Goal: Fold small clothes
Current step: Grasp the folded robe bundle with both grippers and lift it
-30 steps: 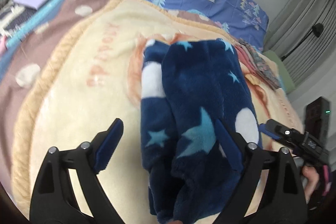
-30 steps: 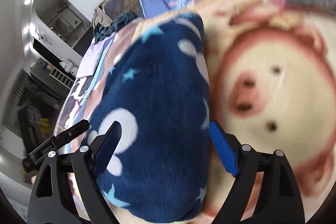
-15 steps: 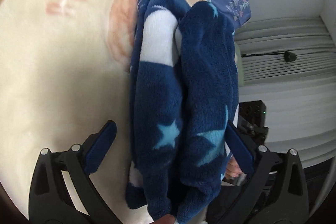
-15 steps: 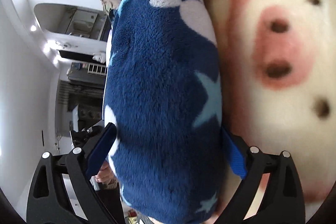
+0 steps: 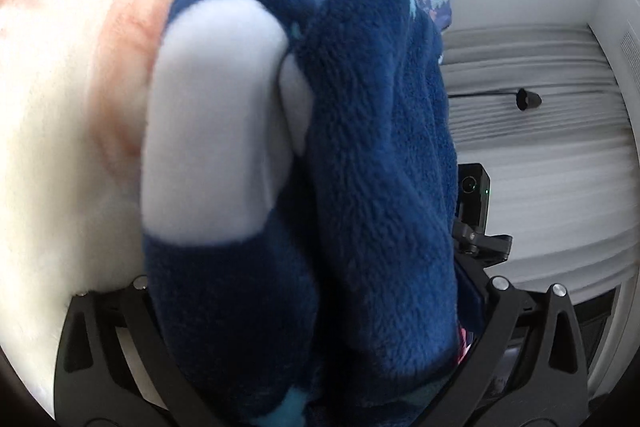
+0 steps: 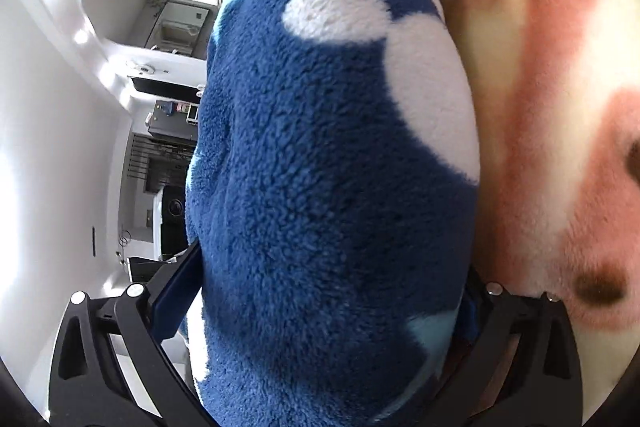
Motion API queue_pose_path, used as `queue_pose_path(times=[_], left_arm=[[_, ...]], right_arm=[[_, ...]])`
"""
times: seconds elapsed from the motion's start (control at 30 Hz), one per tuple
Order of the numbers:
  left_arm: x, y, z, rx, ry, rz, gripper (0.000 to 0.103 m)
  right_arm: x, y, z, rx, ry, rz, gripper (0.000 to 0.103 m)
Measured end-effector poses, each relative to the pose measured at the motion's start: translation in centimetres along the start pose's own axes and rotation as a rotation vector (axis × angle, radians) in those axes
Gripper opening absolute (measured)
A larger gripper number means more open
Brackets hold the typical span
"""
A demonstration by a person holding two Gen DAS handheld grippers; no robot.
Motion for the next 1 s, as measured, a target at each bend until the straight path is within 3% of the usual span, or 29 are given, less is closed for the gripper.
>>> queue_pose_path(times=[0.1, 0.2, 0.27, 0.53, 0.7, 0.83, 1.0], left_arm=[[-1.4, 0.6, -0.8, 0.006, -0.016, -0.035, 0.098], [-2.5, 1.1, -0.7, -0.008, -0.022, -0.046, 0.087], [-3.6, 2.0, -0.1, -0.015, -0.014, -0.062, 0.081], [-11.0, 4.8, 2.7, -0.06, -0.012, -0.164, 0.08], [-16.5, 6.3, 1.9, -0.069, -0.016, -0.235, 0.08], [-20.5, 6.7, -0.7, -0.057, -0.005, -0.287, 0.08], [-23.3, 6.3, -5.5, -0.012, 0.008, -0.31, 0.08]], right_arm=[[0.9, 1.1, 0.6, -0.023, -0.006, 0.024, 0.084], [2.0, 1.8, 1.5, -0.051, 0.01, 0.05, 0.07], [3.0, 2.4, 2.2, -0.064, 0.008, 0.066, 0.067], [7.8, 5.2, 7.5, -0.143, -0.02, 0.156, 0.067], [8.9, 6.7, 13.2, -0.201, -0.017, 0.197, 0.067], [9.3, 7.6, 17.5, -0.253, -0.004, 0.208, 0.067], [6.4, 7.0, 23.1, -0.308, 0.02, 0.173, 0.067]])
Point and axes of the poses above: each gripper's, at about its wrist camera, not at the fingertips, and z roughly against the way its jaws point, x to its left, y to its underside, the point moved 5 cm from there along -z, roughly the way its jaws point, and after that the axes turned 3 degrees about x, right-handed, at the moved point
